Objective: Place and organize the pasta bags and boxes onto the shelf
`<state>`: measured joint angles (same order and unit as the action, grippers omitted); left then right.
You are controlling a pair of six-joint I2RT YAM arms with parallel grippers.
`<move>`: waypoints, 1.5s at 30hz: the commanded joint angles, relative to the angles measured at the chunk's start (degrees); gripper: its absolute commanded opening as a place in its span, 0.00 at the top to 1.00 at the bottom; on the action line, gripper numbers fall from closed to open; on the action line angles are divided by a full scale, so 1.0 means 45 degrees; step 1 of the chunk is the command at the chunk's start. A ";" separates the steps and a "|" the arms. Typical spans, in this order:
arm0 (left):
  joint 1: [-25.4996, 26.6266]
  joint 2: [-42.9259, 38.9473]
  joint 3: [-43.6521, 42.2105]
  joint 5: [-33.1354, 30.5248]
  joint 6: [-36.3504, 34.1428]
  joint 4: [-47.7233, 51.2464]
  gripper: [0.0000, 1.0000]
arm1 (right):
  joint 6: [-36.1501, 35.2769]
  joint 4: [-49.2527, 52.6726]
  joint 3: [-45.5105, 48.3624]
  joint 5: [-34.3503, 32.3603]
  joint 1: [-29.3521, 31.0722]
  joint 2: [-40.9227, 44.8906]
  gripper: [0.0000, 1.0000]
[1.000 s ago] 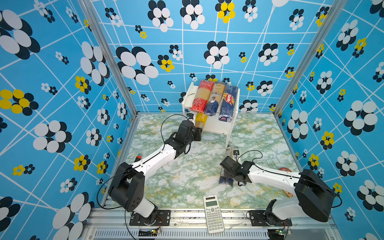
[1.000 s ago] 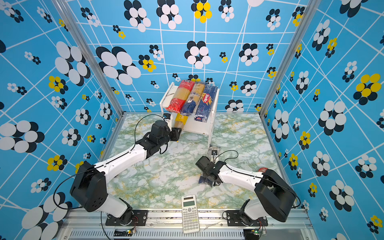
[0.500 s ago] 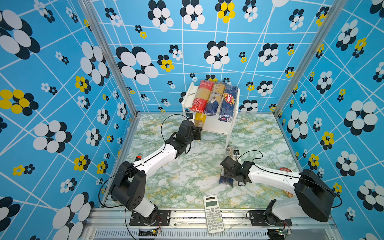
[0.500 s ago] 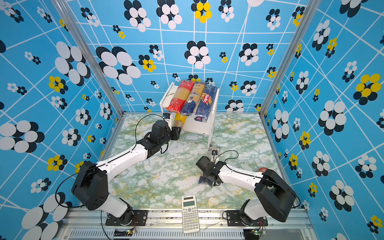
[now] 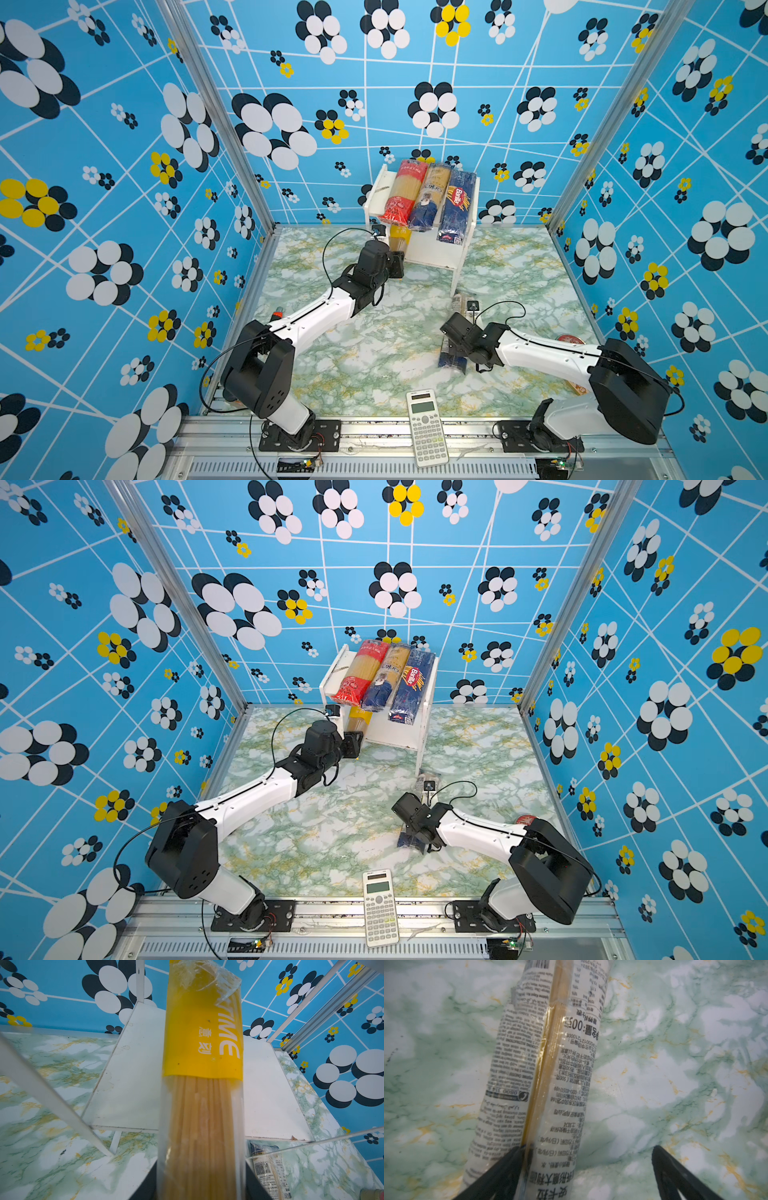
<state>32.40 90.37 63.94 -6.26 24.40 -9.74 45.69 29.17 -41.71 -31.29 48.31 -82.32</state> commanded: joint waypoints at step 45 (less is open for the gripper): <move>0.0474 0.0895 0.0145 -0.1850 -0.1025 -0.4298 0.81 | -0.0369 0.0823 0.0617 -0.0372 -0.0249 -0.0163 0.01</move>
<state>34.22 95.26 62.19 -12.51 21.56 -18.46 45.43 28.42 -41.10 -31.44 48.23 -82.11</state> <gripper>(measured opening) 0.413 0.991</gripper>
